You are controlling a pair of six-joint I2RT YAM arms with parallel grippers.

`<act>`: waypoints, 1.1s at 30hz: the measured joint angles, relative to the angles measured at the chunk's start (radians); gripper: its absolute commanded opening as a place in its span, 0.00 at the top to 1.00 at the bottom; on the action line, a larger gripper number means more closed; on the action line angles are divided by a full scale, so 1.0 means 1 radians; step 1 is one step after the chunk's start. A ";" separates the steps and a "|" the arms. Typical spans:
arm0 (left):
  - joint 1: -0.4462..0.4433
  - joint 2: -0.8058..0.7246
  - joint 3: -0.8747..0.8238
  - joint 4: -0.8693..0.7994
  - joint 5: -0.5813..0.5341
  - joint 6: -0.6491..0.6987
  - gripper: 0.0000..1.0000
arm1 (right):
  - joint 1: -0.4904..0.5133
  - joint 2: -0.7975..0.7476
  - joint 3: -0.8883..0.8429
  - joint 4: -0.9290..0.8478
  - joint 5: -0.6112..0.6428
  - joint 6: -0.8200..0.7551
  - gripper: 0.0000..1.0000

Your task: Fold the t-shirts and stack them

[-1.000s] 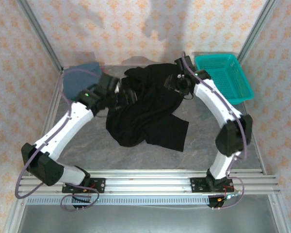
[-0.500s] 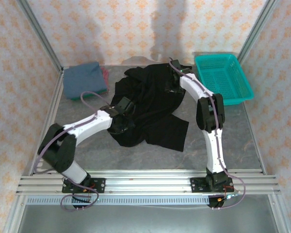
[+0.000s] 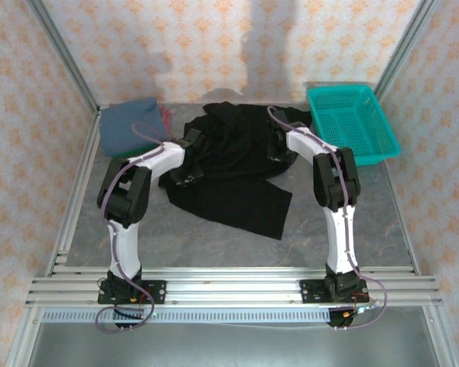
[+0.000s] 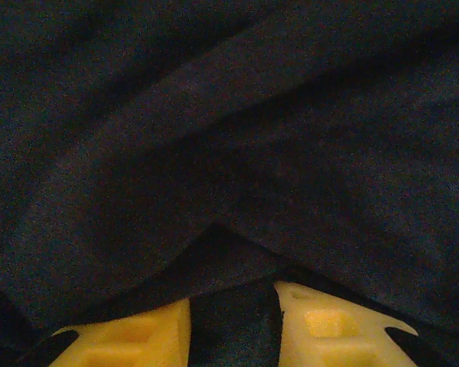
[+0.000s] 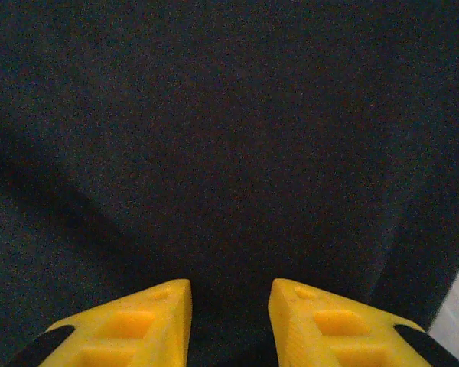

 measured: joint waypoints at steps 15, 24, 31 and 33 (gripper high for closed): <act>0.042 0.371 0.700 -0.137 0.032 0.290 0.49 | 0.270 -0.413 -0.616 0.257 -0.278 0.585 0.54; 0.042 0.019 0.497 -0.160 0.188 0.325 0.24 | 0.211 -0.442 -0.391 0.105 -0.358 0.526 0.33; 0.038 -0.636 -0.085 -0.134 0.256 0.187 0.25 | 0.004 -0.680 -0.385 -0.129 -0.241 0.277 0.28; 0.021 -0.745 -0.262 -0.126 0.274 0.127 0.26 | -0.077 -0.743 -0.425 -0.166 -0.211 0.218 0.26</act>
